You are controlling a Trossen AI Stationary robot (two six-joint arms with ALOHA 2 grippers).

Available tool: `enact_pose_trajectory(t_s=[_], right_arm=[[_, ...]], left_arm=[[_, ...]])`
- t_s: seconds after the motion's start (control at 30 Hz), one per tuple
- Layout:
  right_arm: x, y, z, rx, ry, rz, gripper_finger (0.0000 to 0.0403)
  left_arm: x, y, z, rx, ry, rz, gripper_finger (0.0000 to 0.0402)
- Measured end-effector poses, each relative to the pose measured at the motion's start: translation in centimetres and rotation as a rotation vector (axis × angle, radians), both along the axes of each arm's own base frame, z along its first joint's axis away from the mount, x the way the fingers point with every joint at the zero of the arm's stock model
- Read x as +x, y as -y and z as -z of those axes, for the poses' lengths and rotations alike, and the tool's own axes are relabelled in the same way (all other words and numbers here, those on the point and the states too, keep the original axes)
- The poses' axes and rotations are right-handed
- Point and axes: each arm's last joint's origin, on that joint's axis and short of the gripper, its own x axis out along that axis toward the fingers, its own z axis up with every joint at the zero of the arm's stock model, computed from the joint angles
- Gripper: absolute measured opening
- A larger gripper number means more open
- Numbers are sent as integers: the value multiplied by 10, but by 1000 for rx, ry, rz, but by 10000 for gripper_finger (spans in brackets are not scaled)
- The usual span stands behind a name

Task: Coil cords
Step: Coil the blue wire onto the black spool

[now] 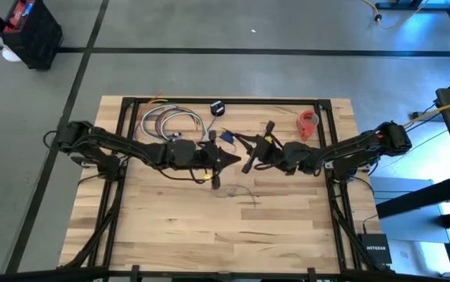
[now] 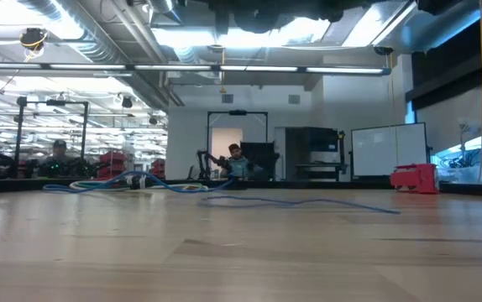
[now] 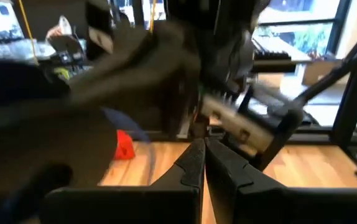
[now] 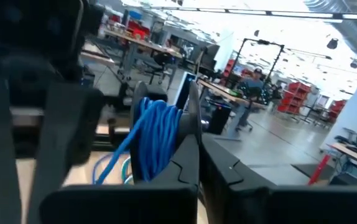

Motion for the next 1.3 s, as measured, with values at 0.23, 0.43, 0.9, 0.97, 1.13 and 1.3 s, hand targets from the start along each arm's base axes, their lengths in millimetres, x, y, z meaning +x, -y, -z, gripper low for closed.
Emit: enact_pose_trajectory(t_s=[0.23, 0.43, 0.9, 0.97, 1.13, 1.3], right_arm=[[-1, 0, -2, -29, 4, 9, 5], [-2, 0, -5, -34, 18, 6, 9], [-2, -1, -11, -75, 72, -45, 6], [-2, -1, -11, -73, 74, -44, 11], [-2, -1, -10, -77, 56, -27, 16], [-2, -1, -9, -81, 40, -27, 6]], left_arm=[[-8, 14, -7, 106, -13, 46, 6], [-29, 22, -25, 219, -51, 26, 46], [-37, 12, 3, 227, -341, -91, 135], [-37, 11, 5, 219, -350, -93, 133], [-38, 8, 8, 148, -375, -100, 131], [-36, 6, 12, 104, -393, -30, 131]])
